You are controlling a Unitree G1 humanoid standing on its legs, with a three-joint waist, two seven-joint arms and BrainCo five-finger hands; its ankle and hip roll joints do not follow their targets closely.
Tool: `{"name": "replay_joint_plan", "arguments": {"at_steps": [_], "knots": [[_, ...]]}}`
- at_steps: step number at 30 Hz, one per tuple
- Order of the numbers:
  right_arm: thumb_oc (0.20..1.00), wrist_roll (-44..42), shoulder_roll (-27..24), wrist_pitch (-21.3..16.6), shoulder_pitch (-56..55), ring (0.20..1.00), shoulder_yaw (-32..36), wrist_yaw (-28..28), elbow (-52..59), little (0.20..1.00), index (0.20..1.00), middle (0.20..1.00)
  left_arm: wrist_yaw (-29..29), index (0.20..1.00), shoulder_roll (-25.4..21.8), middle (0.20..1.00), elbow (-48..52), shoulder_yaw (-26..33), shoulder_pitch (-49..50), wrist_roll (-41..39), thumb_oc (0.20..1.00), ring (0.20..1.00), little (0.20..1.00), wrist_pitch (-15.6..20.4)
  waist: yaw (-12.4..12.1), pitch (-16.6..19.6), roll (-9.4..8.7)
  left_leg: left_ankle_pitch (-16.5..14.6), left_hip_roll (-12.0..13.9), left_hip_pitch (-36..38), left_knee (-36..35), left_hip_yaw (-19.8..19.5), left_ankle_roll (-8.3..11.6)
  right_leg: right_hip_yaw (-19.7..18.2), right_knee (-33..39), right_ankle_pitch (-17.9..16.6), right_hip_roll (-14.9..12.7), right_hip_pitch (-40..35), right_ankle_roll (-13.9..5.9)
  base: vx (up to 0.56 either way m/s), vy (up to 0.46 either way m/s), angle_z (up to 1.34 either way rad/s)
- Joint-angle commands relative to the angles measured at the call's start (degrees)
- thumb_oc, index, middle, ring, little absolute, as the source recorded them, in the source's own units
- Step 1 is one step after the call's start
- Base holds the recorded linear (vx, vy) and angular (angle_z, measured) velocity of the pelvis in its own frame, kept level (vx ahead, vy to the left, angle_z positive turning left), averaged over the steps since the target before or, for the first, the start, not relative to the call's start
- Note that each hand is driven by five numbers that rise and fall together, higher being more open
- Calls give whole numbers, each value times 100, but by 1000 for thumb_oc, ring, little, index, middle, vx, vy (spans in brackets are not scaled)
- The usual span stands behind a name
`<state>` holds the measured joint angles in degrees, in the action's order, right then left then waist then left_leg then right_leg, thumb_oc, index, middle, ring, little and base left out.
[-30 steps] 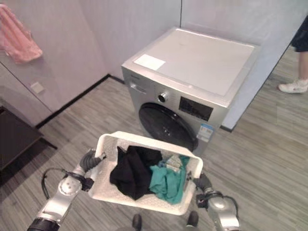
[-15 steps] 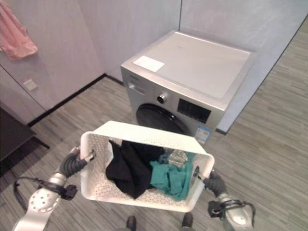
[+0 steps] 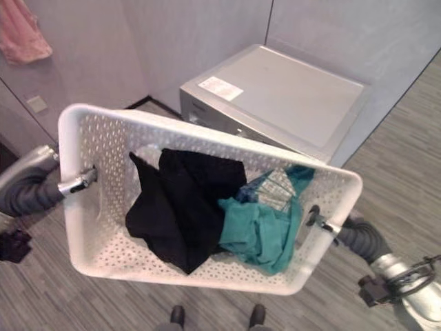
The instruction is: Grab the laundry basket,head to the washer,open it,put in the laundry and shut it.
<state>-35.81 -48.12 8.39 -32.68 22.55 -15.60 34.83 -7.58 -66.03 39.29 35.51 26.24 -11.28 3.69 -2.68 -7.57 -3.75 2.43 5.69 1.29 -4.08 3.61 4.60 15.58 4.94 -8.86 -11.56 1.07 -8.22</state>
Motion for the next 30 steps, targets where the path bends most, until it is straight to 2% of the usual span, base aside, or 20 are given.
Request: {"name": "replay_joint_plan", "arguments": {"at_steps": [1,3,6,7,9,10,13,16,17,18,20,21,22,23,24,25,27,28,29,30], "knots": [[200,-674,-7,-685,659,200,645,234,-674,200,200,200,683,200,-666,200,-1276,915,-218,-650,200,200,200,25,152,-55,-163,-902,-200,-178,472,482,-424,-240,-447,346,-382,-143,-331,6,265,-36],[200,-588,-195,-657,1075,200,395,494,-1104,200,200,200,666,200,-1080,200,-1846,60,-1009,-878,200,200,200,-36,245,-88,-109,-884,-275,-129,430,369,-514,-350,-1021,261,-480,40,-309,11,191,-14],[200,-524,-469,-666,1605,200,221,812,-1408,200,200,200,680,200,-1170,200,-2399,-1188,-2200,-1001,200,200,200,-154,340,-225,34,-881,-317,-13,432,261,-636,-481,-1763,306,-392,280,-225,20,111,15],[200,-524,-468,-669,1593,200,245,812,-1415,200,200,200,682,200,-1175,200,-2429,-1283,-2302,-995,200,200,200,-149,319,-223,36,-861,-322,-30,429,262,-638,-483,-1760,293,-397,297,-221,8,77,12],[200,-550,-782,-671,2045,200,131,1013,-1714,200,200,200,702,200,-1174,200,-2905,-2122,-3188,-994,200,200,200,-250,365,-281,157,-897,-330,178,335,342,-679,-227,-2001,466,-284,503,-159,58,89,6],[200,-551,-788,-676,2036,200,145,1013,-1730,200,200,200,705,200,-1173,200,-2940,-2229,-3296,-989,200,200,200,-245,347,-296,173,-912,-318,213,319,337,-673,-221,-2019,494,-275,481,-160,106,61,-7],[200,-554,-1106,-736,2462,200,93,1181,-2007,200,200,200,686,200,-900,200,-3248,-2629,-3648,-964,200,200,200,-282,376,-286,249,-942,-347,509,102,374,-653,-247,-1600,705,230,783,-57,133,17,-16],[200,-290,-1367,-716,3219,200,-293,1429,-2638,200,200,200,735,200,-569,200,-3475,-2808,-3859,-980,200,200,200,-293,378,-297,213,-1030,-439,770,-17,455,-648,-99,-892,425,476,1051,-102,260,-59,-46],[200,-59,-1485,-662,4304,200,-968,1790,-3484,200,200,200,870,200,265,200,-4156,-3804,-4950,-1019,200,200,200,-326,439,-191,175,-1372,-438,989,222,358,-544,167,-590,453,574,888,42,638,-298,-18],[200,-78,-1472,-708,4393,200,-1022,1856,-3587,200,200,200,898,200,660,200,-4402,-4170,-5310,-1049,200,200,200,-336,507,-79,171,-1626,-269,969,834,310,-407,93,-674,661,630,707,207,689,-371,55],[200,-98,-1471,-696,4591,200,-1181,1909,-3749,200,200,200,938,200,823,200,-4502,-4284,-5460,-1075,200,200,200,-351,536,-55,207,-1507,-66,808,1514,379,-263,145,-666,780,685,509,337,244,-235,108],[200,-129,-1552,-664,4999,200,-1485,1978,-3999,200,200,200,992,200,916,200,-4652,-4421,-5697,-1162,200,200,200,-379,496,-122,174,-909,301,86,3315,393,-75,187,-654,931,751,265,610,64,-172,71],[200,-130,-1553,-666,5014,200,-1498,1978,-4005,200,200,200,991,200,915,200,-4653,-4416,-5694,-1162,200,200,200,-378,509,-113,180,-916,306,65,3332,382,-74,196,-654,931,754,274,611,107,-328,8],[200,-84,-1516,-583,5407,200,-1860,2028,-4169,200,200,200,1054,200,900,200,-4783,-4438,-5840,-1221,200,200,200,-400,331,-278,104,-424,331,-544,4849,48,-70,93,-578,1132,958,-20,904,142,-220,-7],[200,-46,-1490,-527,5528,200,-1992,2053,-4248,200,200,200,1108,200,871,200,-4874,-4433,-5849,-1270,200,200,200,-415,250,-321,124,-390,431,-675,5239,-135,-50,-29,-611,1302,1054,-156,948,130,-236,-50],[200,-19,-1450,-467,5858,200,-2320,2069,-4357,200,200,200,1177,200,777,200,-4866,-4441,-5891,-1418,200,200,200,-441,175,-445,40,-333,601,-961,5012,-236,-239,-51,-748,1362,962,-177,990,140,-48,-27],[200,4,-1423,-428,6004,200,-2503,2046,-4363,200,200,200,1190,200,714,200,-4816,-4471,-5924,-1461,200,200,200,-456,124,-462,-14,-333,732,-1016,4475,-374,-276,-113,-826,1418,888,-201,957,114,52,-36],[200,57,-1365,-380,6202,200,-2822,2015,-4378,200,200,200,1213,200,622,200,-4782,-4585,-6004,-1520,200,200,200,-488,74,-415,-53,-185,1048,-647,2919,-425,-228,-210,-912,1504,807,-222,889,255,194,-28],[200,98,-1293,-391,6431,200,-3096,1983,-4428,200,200,200,1270,200,499,200,-4799,-4640,-6090,-1591,200,200,200,-466,-9,-345,27,159,1163,-491,1231,-763,-87,-355,-945,1616,799,-249,847,376,332,-5],[200,146,-1211,-423,6680,200,-3340,2004,-4592,200,200,200,1349,200,404,200,-4915,-4709,-6126,-1652,200,200,200,-424,-100,-280,169,487,1154,-499,325,-1245,69,-489,-940,1694,846,-330,808,304,337,-14]]}}
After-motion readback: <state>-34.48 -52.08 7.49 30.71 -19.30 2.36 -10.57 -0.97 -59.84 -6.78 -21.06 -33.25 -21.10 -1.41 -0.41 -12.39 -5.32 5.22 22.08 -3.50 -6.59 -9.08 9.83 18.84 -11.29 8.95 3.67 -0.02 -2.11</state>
